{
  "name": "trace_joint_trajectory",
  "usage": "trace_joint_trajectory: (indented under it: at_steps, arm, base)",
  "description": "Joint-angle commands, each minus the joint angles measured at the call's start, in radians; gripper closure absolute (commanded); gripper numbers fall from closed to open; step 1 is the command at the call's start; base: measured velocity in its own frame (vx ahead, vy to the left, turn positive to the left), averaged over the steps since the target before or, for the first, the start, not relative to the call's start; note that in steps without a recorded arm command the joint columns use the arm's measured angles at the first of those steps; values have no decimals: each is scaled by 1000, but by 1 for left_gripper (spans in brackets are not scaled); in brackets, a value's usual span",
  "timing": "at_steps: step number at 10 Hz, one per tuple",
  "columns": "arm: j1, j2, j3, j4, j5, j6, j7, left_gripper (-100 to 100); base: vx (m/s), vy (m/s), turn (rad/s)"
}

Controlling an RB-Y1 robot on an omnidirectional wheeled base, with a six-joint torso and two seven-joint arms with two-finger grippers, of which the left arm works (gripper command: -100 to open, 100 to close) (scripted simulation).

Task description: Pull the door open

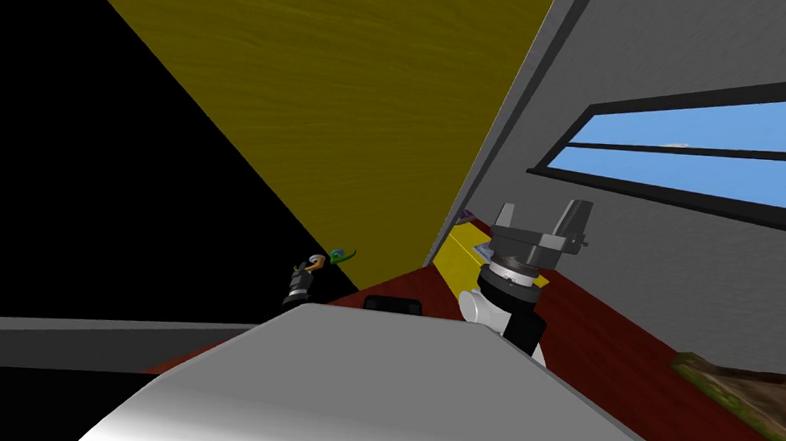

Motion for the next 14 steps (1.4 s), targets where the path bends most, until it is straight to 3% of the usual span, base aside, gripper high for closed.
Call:
trace_joint_trajectory:
  at_steps: [1,5,6,10,14]
  arm:
    - [2,1,1,-1,0,2,0,100]
    - [2,1,1,-1,0,2,0,100]
    - [23,11,9,6,3,2,3,100]
    - [48,25,9,6,1,-5,14,100]
    - [70,32,-53,-23,-35,-39,51,100]
  base:
    - [-40,20,-10]
    - [-12,5,-11]
    - [-135,21,51]
    - [-167,4,32]
    - [-193,-5,-73]
